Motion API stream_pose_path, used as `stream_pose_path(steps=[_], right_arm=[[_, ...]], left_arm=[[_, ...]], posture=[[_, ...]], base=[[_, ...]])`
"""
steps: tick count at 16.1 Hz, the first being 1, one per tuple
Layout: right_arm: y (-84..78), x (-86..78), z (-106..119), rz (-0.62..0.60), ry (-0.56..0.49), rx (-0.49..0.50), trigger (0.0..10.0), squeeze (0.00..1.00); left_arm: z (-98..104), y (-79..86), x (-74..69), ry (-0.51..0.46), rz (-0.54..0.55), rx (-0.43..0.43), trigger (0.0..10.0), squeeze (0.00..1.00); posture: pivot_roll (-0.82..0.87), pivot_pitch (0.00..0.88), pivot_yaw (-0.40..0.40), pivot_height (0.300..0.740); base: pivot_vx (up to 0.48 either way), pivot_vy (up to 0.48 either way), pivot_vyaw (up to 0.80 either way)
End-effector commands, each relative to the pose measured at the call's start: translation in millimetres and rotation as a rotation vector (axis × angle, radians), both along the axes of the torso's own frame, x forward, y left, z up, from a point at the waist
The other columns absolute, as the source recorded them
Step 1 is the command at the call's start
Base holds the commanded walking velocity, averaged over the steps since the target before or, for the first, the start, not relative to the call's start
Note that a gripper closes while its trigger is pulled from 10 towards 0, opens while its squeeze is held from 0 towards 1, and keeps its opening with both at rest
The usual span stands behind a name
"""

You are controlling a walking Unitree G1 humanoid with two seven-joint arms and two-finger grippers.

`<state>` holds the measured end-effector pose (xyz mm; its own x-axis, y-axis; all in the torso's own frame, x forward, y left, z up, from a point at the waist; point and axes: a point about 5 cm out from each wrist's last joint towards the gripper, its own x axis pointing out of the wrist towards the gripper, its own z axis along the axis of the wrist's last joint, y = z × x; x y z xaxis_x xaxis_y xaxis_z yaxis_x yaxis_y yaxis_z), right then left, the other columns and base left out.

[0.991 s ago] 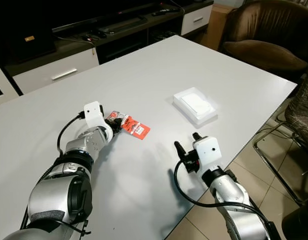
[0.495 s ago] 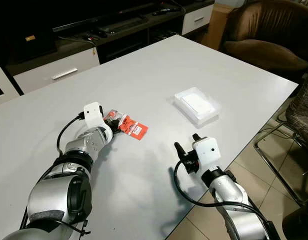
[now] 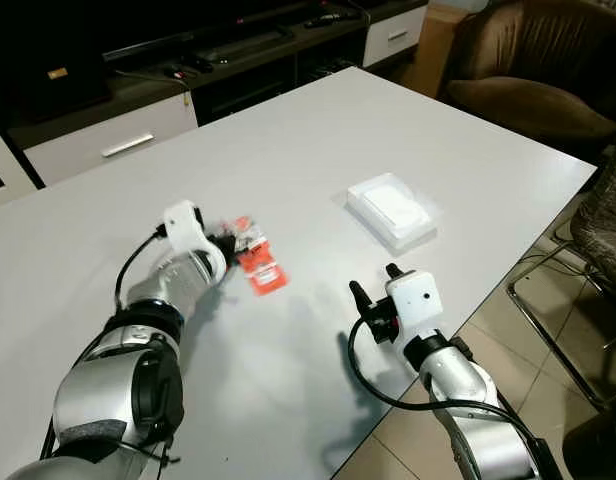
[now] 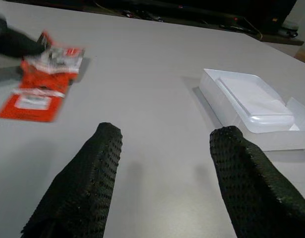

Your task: Picking trash to rubbish bin

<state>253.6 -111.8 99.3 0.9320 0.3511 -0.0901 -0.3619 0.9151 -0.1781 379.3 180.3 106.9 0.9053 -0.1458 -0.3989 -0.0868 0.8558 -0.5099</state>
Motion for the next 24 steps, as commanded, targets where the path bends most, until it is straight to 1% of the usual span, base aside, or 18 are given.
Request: stream_pose_path(steps=[1, 3, 5, 7, 8, 9, 10, 11, 12, 13, 14, 15, 17, 18, 19, 21, 23, 24], right_arm=[[-2.1, 5.6, 4.0, -0.011, -0.019, 0.004, 10.0, 0.0], [-0.9, 8.3, 5.3, -0.013, -0.026, 0.011, 10.0, 0.0], [-2.7, 14.6, 7.7, -0.018, -0.039, 0.014, 10.0, 0.0], [-3.8, 24.7, 6.2, -0.021, -0.036, 0.006, 10.0, 0.0], [-4.1, 32.7, 6.4, -0.02, -0.037, -0.002, 10.0, 0.0], [-7.7, 52.1, 6.2, -0.04, -0.029, -0.045, 10.0, 0.0], [-10.3, 64.1, 6.7, -0.043, -0.012, -0.039, 10.0, 0.0], [-13.5, 76.3, 8.1, -0.057, 0.001, -0.043, 10.0, 1.0], [-13.5, 76.3, 8.1, -0.057, 0.001, -0.043, 10.0, 1.0], [-17.8, 101.7, 18.1, -0.06, 0.007, -0.064, 10.0, 1.0], [-19.2, 109.4, 22.5, -0.06, 0.001, -0.086, 10.0, 1.0], [-25.7, 122.9, 31.5, -0.077, 0.005, -0.141, 10.0, 1.0], [-34.2, 129.3, 33.9, -0.104, 0.028, -0.184, 10.0, 1.0], [-43.6, 130.6, 29.6, -0.13, 0.064, -0.234, 10.0, 1.0], [-46.0, 131.0, 28.0, -0.135, 0.074, -0.246, 10.0, 1.0], [-53.5, 129.2, 18.6, -0.125, 0.126, -0.284, 10.0, 1.0], [-57.9, 127.2, 13.5, -0.131, 0.152, -0.307, 10.0, 1.0], [-61.3, 125.8, 9.7, -0.126, 0.186, -0.318, 10.0, 1.0]], left_arm=[[12.6, 7.9, 2.2, -0.051, 0.01, -0.081, 0.0, 0.0], [17.4, 18.2, -1.4, -0.077, 0.024, -0.118, 0.0, 0.0], [25.2, 38.5, -17.1, -0.123, 0.05, -0.102, 0.0, 0.0], [30.5, 51.0, -33.1, -0.142, 0.081, -0.058, 0.0, 0.0], [33.7, 53.5, -39.7, -0.147, 0.087, -0.05, 0.0, 0.0], [41.6, 57.7, -50.1, -0.165, 0.08, 0.016, 0.0, 0.0], [46.7, 59.3, -54.9, -0.179, 0.079, 0.049, 0.0, 0.0], [53.0, 61.1, -60.5, -0.193, 0.091, 0.069, 0.0, 0.0], [53.0, 61.1, -60.5, -0.193, 0.091, 0.069, 0.0, 0.0], [66.6, 65.7, -70.1, -0.216, 0.113, 0.09, 0.0, 0.0], [71.1, 66.4, -74.3, -0.22, 0.117, 0.101, 0.0, 0.0], [77.7, 64.7, -81.2, -0.225, 0.106, 0.118, 0.0, 0.0], [81.2, 63.1, -86.1, -0.228, 0.099, 0.128, 0.0, 0.0], [81.8, 61.7, -89.4, -0.221, 0.106, 0.111, 0.0, 0.0], [81.8, 61.2, -90.7, -0.215, 0.107, 0.105, 0.0, 0.0], [82.8, 59.2, -93.7, -0.199, 0.099, 0.106, 0.0, 0.0], [83.2, 58.1, -93.4, -0.197, 0.093, 0.104, 0.0, 0.0], [85.9, 55.4, -91.9, -0.197, 0.079, 0.098, 0.0, 0.0]], posture=[[-0.07, 0.0, 0.015, 0.74], [-0.07, 0.0, 0.01, 0.74], [-0.05, 0.0, -0.002, 0.74], [-0.04, 0.0, -0.002, 0.74], [-0.03, 0.0, -0.002, 0.74], [-0.02, 0.0, -0.006, 0.74], [-0.01, 0.0, -0.01, 0.74], [0.01, 0.004, -0.019, 0.74], [0.01, 0.004, -0.019, 0.74], [0.04, 0.023, -0.025, 0.74], [0.04, 0.023, -0.025, 0.74], [0.07, 0.029, -0.037, 0.74], [0.08, 0.033, -0.045, 0.74], [0.08, 0.034, -0.044, 0.74], [0.08, 0.037, -0.044, 0.74], [0.07, 0.036, -0.041, 0.74], [0.07, 0.037, -0.038, 0.74], [0.07, 0.038, -0.032, 0.74]], base=[[0.0, 0.0, 0.0], [0.0, 0.0, 0.0], [0.0, 0.0, 0.0], [0.0, 0.0, 0.0], [0.0, 0.0, 0.0], [0.0, 0.0, 0.0], [0.0, 0.0, 0.0], [0.0, 0.0, 0.0], [0.0, 0.0, 0.0], [0.0, 0.0, 0.0], [0.0, 0.0, 0.0], [0.0, 0.0, 0.0], [0.0, 0.0, 0.0], [0.0, 0.0, 0.0], [0.0, 0.0, 0.0], [0.0, 0.0, 0.0], [0.0, 0.0, 0.0], [0.0, 0.0, 0.0]])
